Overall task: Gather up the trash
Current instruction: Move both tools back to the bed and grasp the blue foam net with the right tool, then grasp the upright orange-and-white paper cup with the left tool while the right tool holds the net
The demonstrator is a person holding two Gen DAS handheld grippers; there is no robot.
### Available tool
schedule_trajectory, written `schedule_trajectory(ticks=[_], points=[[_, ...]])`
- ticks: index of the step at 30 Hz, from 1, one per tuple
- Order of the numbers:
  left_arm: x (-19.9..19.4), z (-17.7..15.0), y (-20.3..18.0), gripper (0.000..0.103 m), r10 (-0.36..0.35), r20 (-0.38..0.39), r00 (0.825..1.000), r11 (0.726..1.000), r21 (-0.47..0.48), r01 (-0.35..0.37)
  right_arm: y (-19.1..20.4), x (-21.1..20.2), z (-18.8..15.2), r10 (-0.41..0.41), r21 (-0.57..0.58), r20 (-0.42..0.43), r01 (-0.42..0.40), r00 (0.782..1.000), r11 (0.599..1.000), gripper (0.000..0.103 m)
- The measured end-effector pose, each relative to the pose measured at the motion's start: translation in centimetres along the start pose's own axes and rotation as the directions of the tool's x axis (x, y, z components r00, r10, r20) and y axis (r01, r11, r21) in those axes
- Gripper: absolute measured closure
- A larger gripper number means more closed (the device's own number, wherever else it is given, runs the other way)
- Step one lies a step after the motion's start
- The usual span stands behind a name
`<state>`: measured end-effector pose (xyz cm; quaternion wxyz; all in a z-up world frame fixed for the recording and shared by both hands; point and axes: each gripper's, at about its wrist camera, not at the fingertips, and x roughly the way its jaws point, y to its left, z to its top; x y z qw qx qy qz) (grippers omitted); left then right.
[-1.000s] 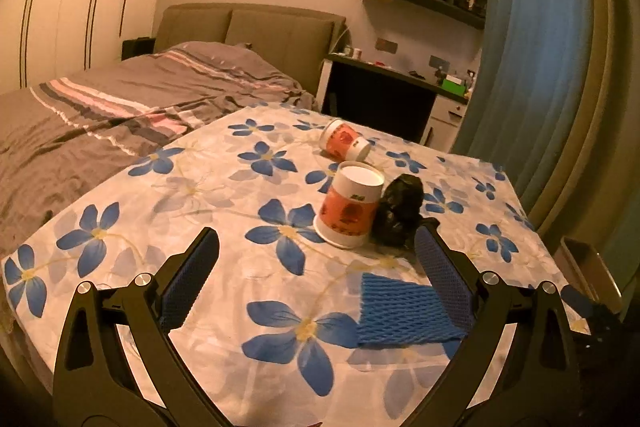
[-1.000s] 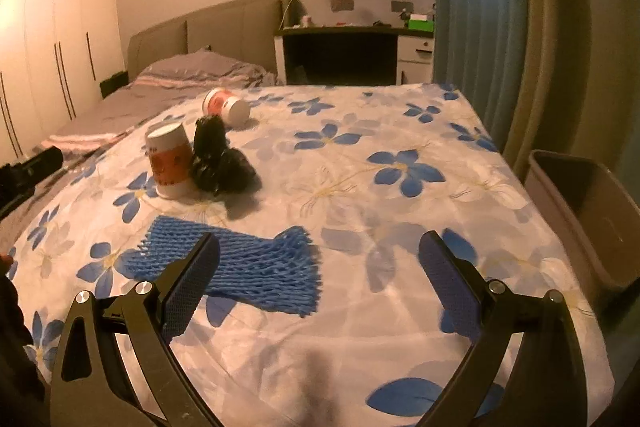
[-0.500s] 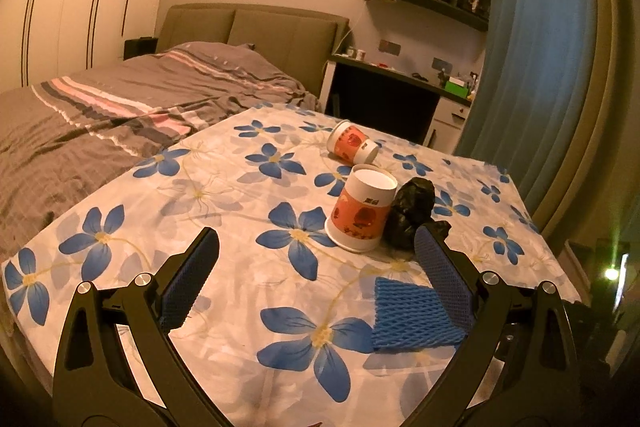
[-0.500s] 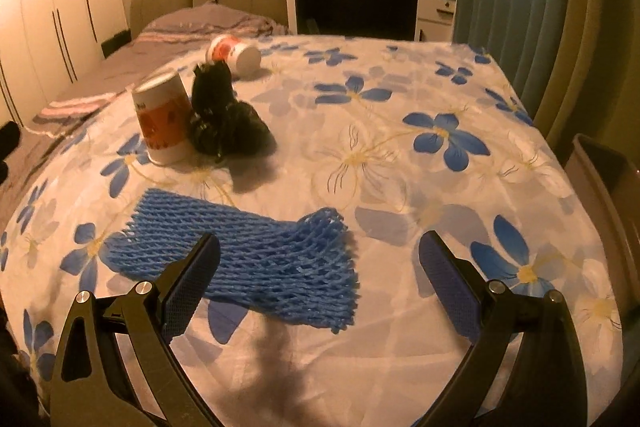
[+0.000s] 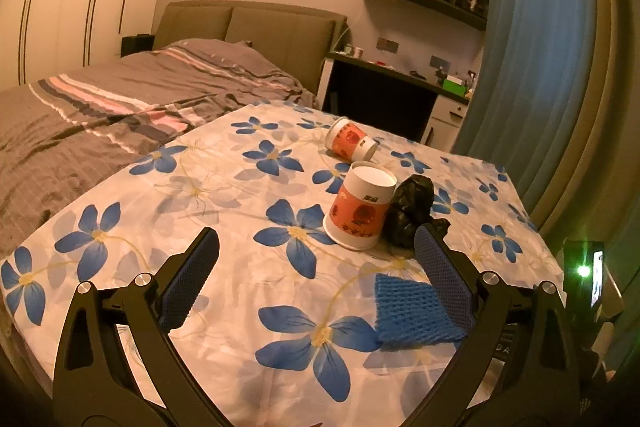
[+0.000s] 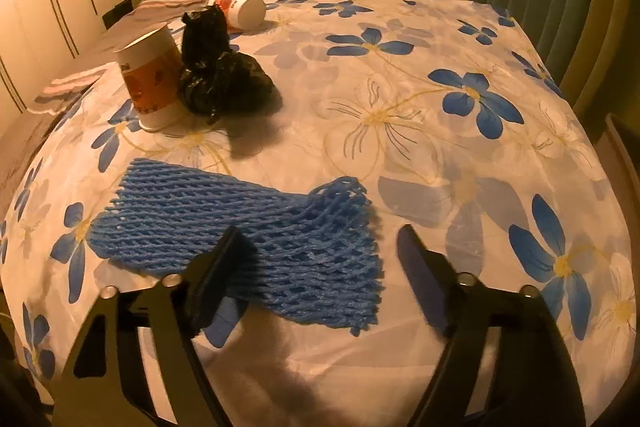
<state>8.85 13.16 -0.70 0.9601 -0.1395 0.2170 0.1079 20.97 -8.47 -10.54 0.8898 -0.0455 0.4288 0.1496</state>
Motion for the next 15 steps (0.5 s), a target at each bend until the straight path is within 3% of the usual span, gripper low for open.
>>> schedule_trajectory(ticks=[3,6,7,15], points=[[0.2,-0.1,-0.2,0.006,-0.004,-0.005,1.0,1.0,0.009,0.004,0.4,-0.2,0.0,0.025,-0.025,0.006,-0.025,1.0,0.999,0.057],[0.6,-0.2,-0.7,0.006,-0.018,-0.016,1.0,1.0,0.017,0.018,1.1,-0.5,0.0,0.057,-0.058,0.016,-0.056,0.998,0.997,0.082],[0.9,-0.1,-0.9,0.006,-0.024,-0.021,1.0,0.999,0.021,0.024,1.3,-0.6,-0.1,0.053,-0.066,0.024,-0.052,0.998,0.996,0.095],[3.8,1.0,-2.5,0.007,-0.048,-0.044,0.998,0.996,0.076,0.052,-0.4,-4.0,-0.1,0.027,-0.039,0.174,-0.021,0.984,0.999,0.097]])
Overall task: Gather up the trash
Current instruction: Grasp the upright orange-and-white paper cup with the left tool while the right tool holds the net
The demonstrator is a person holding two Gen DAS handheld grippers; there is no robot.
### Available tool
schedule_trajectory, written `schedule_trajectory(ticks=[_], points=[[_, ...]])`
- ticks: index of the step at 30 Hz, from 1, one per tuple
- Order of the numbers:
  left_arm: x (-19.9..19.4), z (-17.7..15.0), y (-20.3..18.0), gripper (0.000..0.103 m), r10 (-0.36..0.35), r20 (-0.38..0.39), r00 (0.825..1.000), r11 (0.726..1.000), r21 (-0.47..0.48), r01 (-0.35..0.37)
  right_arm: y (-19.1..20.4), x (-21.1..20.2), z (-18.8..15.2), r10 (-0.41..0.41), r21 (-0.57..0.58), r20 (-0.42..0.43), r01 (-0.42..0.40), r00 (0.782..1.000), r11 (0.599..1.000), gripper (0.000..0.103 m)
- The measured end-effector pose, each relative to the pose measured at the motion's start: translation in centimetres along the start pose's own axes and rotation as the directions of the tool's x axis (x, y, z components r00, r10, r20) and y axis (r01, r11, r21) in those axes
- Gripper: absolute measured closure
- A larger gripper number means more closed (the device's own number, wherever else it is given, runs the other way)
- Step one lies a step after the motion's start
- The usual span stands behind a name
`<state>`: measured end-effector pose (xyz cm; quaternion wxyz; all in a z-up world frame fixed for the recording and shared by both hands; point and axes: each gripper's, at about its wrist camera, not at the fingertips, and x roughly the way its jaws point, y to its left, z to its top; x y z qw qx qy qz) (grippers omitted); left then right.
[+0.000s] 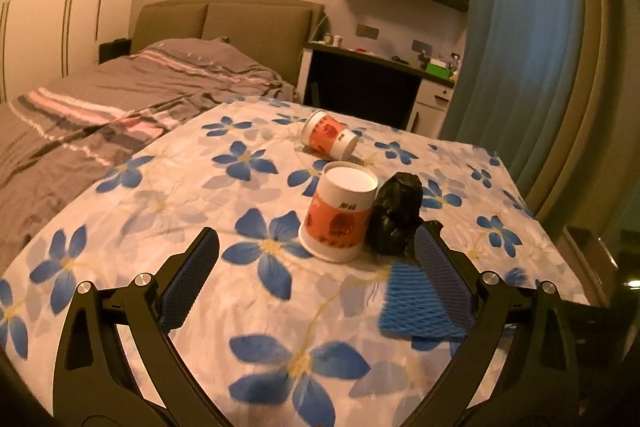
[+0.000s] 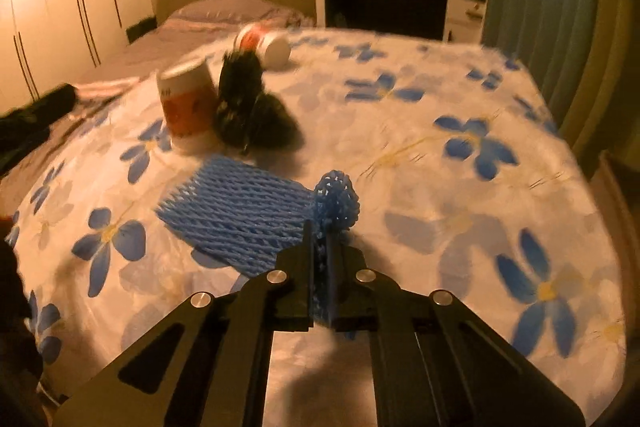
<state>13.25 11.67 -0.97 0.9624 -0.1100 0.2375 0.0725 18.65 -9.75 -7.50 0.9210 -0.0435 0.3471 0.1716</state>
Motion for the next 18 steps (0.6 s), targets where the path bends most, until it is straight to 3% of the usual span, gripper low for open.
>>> schedule_trajectory(ticks=[7,18], points=[[4.1,1.4,-0.6,0.009,-0.029,-0.034,0.999,1.0,-0.006,0.029,-3.1,-3.5,0.6,-0.02,0.074,0.101,0.013,0.995,0.997,0.097],[10.5,1.8,-1.7,0.035,-0.061,-0.144,0.988,0.998,0.007,0.063,-5.3,-5.0,0.4,-0.027,0.121,0.139,0.011,0.99,0.993,0.097]])
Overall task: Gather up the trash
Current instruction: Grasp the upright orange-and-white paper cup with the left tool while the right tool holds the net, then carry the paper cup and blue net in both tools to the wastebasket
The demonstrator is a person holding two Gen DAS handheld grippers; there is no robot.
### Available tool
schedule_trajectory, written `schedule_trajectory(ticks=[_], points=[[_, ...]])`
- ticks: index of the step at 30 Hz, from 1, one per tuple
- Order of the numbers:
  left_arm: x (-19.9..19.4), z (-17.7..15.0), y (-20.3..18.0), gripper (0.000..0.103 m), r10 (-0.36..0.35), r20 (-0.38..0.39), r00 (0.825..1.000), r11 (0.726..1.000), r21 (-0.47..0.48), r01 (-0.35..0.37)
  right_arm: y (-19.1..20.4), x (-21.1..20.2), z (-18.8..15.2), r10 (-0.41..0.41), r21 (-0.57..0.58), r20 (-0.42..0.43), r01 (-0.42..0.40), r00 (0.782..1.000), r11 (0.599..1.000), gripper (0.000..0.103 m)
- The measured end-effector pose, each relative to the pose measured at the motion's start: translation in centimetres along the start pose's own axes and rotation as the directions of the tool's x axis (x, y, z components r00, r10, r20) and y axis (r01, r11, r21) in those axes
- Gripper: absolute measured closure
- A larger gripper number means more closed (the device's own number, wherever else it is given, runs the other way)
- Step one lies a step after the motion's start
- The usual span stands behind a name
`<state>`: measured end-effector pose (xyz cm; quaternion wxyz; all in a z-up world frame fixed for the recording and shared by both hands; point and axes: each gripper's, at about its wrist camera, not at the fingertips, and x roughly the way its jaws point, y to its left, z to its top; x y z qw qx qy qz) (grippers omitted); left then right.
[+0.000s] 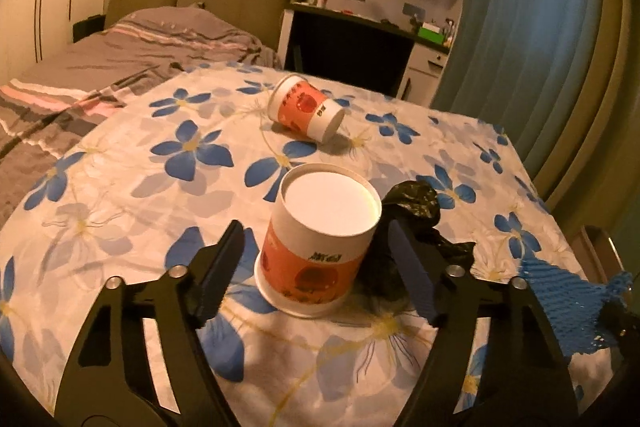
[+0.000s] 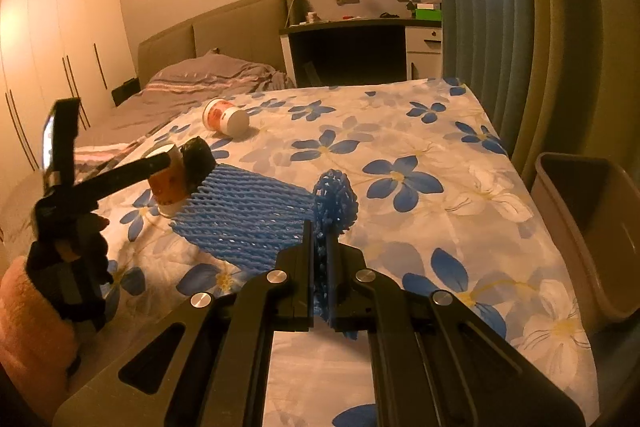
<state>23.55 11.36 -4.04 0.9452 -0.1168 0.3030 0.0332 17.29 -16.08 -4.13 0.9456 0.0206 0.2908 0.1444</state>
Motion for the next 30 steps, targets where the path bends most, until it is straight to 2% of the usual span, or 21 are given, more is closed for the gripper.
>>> schedule_trajectory(ticks=[2,9,17,24,30], points=[[0.4,0.1,0.0,0.045,-0.004,-0.01,1.0,1.0,0.005,0.004,-0.2,0.0,0.0,0.001,0.007,0.001,-0.001,1.0,1.0,0.097],[0.0,0.3,0.3,0.046,-0.017,0.009,1.0,1.0,-0.001,0.017,-1.0,-0.4,0.0,-0.006,0.017,0.013,0.006,1.0,1.0,0.097],[-6.8,-0.6,-0.7,0.046,0.038,0.115,0.993,0.999,0.02,-0.04,-1.8,-1.8,0.2,-0.021,0.034,0.049,0.019,0.999,0.999,0.097],[-10.8,-1.7,-2.0,0.046,0.021,0.155,0.988,1.0,0.01,-0.023,-2.6,-4.0,0.2,-0.028,0.044,0.088,0.024,0.996,0.999,0.097],[-12.5,-2.3,-4.9,0.046,-0.026,0.172,0.985,0.998,0.056,0.017,-3.7,-6.2,0.1,-0.048,0.06,0.129,0.041,0.991,0.997,0.097]])
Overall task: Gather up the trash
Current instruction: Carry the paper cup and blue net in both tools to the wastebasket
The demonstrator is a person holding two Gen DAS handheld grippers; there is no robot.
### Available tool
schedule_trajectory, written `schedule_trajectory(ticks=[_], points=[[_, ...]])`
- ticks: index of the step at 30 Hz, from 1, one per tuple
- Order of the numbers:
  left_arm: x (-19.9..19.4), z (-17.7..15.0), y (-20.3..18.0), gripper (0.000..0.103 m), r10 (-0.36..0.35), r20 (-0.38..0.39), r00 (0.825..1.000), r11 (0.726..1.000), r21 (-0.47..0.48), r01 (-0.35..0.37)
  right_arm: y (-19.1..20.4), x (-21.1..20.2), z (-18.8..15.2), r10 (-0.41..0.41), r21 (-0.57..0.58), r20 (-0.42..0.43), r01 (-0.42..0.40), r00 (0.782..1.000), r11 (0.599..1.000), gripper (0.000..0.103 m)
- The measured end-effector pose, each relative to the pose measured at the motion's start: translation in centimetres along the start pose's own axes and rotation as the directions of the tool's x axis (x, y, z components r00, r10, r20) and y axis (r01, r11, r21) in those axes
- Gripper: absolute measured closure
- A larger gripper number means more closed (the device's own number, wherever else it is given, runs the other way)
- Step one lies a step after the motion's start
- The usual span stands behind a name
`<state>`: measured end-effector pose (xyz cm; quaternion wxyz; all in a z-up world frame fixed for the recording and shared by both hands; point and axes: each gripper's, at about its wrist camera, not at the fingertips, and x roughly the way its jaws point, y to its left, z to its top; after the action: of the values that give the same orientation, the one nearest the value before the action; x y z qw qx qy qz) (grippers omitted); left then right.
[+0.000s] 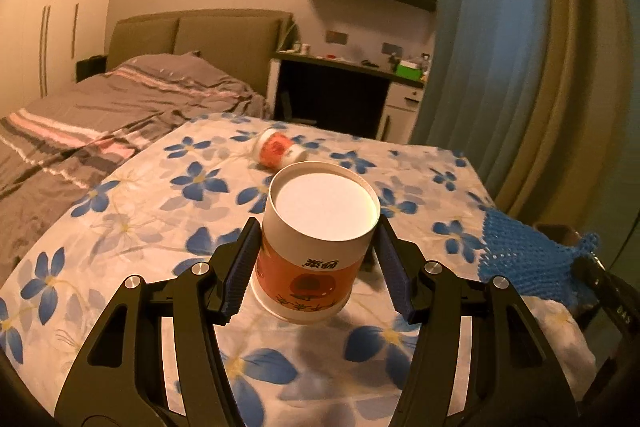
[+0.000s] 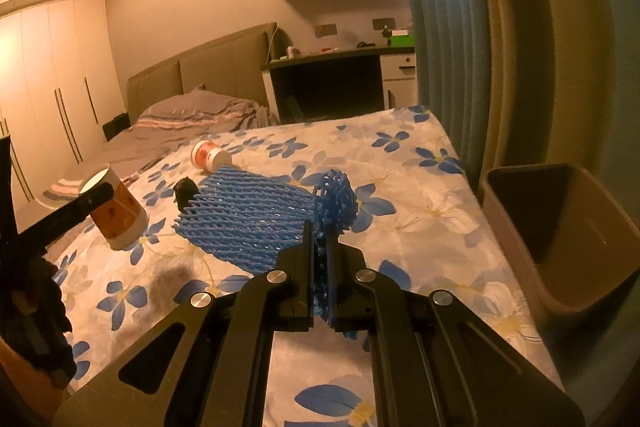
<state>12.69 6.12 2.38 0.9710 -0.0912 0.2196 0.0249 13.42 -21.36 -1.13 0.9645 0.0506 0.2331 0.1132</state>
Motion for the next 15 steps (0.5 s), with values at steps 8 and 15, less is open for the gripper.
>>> schedule_trajectory(ticks=[8,15], points=[[-0.6,0.0,-5.0,0.046,-0.082,0.009,0.997,0.995,0.064,0.081,-2.9,-2.8,0.3,-0.052,0.037,0.053,0.051,0.997,0.998,0.097],[-0.1,-0.1,-10.2,0.046,-0.159,-0.001,0.987,0.98,0.121,0.158,-6.1,-4.6,0.4,-0.11,0.078,0.081,0.104,0.991,0.991,0.097]])
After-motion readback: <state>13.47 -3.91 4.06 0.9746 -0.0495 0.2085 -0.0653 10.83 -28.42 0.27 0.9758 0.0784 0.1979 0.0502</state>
